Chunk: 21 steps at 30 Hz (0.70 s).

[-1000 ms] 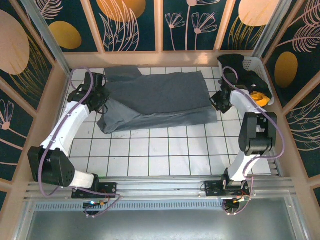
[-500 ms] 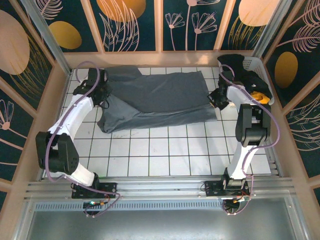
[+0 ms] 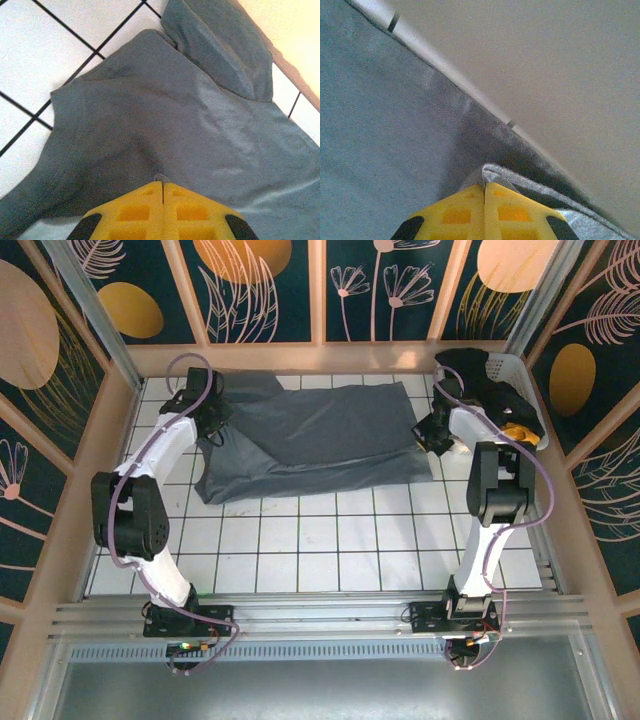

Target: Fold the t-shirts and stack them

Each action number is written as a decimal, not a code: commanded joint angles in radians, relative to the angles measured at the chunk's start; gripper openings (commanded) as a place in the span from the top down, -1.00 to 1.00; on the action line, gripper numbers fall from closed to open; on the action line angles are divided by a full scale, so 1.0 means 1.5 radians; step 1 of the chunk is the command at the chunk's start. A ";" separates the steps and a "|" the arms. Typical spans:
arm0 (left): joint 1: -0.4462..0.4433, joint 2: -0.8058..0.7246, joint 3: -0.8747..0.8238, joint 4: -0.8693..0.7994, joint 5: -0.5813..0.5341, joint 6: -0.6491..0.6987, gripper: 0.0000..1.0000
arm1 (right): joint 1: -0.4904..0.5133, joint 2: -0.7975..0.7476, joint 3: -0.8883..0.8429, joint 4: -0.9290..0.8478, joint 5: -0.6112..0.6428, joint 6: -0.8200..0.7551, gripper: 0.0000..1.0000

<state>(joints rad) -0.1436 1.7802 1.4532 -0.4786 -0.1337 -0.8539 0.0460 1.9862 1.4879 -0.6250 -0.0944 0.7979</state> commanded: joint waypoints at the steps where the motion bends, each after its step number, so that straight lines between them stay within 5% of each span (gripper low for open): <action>1: 0.005 0.026 0.036 0.022 0.014 0.035 1.00 | 0.004 0.022 0.024 -0.013 0.023 -0.005 1.00; 6: 0.011 0.085 0.081 0.013 0.039 0.071 0.95 | 0.006 0.042 0.040 -0.010 0.005 -0.024 0.90; 9: 0.016 0.111 0.119 -0.022 0.050 0.095 -0.13 | 0.009 0.032 0.056 -0.016 0.016 -0.049 0.39; 11: 0.021 0.102 0.127 -0.052 0.037 0.094 -0.41 | 0.010 0.013 0.060 -0.024 0.025 -0.064 0.20; 16: 0.049 0.005 0.027 -0.116 0.033 0.010 -0.37 | 0.012 -0.082 -0.010 -0.017 0.041 -0.092 0.03; 21: 0.129 -0.139 -0.229 -0.057 0.118 -0.099 -0.06 | 0.014 -0.202 -0.179 0.048 0.007 -0.120 0.06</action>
<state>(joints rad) -0.0090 1.6596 1.2510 -0.5594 -0.0322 -0.8875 0.0601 1.7802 1.3174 -0.6006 -0.0624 0.6632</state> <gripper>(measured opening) 0.554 0.480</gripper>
